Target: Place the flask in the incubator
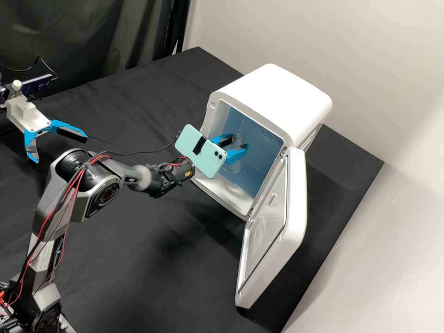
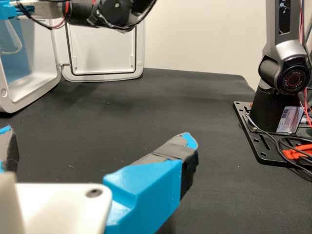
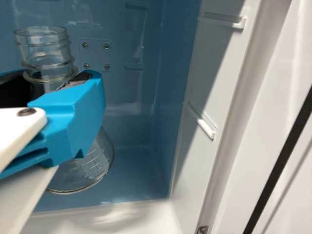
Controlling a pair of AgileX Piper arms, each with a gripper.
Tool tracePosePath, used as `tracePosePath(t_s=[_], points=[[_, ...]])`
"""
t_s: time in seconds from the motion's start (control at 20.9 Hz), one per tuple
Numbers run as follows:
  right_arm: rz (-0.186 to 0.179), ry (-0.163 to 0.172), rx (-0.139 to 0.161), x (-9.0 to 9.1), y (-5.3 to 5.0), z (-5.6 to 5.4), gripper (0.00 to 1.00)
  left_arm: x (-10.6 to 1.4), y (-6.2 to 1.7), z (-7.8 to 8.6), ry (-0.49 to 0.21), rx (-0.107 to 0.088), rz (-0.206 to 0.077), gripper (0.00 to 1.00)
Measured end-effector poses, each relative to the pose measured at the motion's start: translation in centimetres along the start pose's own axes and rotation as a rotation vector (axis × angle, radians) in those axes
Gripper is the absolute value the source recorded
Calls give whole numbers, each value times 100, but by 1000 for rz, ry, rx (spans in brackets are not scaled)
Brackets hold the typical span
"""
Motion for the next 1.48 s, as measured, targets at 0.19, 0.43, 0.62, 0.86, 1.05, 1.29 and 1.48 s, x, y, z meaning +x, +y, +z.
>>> tracePosePath(t_s=[0.19,0.43,0.62,0.86,1.05,1.29,1.48], points=[[-19,-4,-24,131,-80,-50,0,2,-5,-3,0,4,-2,100],[-48,-33,-35,278,-158,-50,0,14,-5,9,-7,1,-2,100],[-48,-45,-40,372,-212,-27,0,25,-12,16,-14,-4,-5,100],[-77,-67,-62,444,-298,17,0,32,-18,20,-20,28,-8,100],[-98,-84,-63,469,-351,61,0,36,-20,28,-26,31,-10,100],[-111,-103,-80,540,-414,158,0,37,-20,31,-28,32,-11,100],[-115,-125,-80,608,-397,219,0,37,-20,31,-28,32,-11,100]])
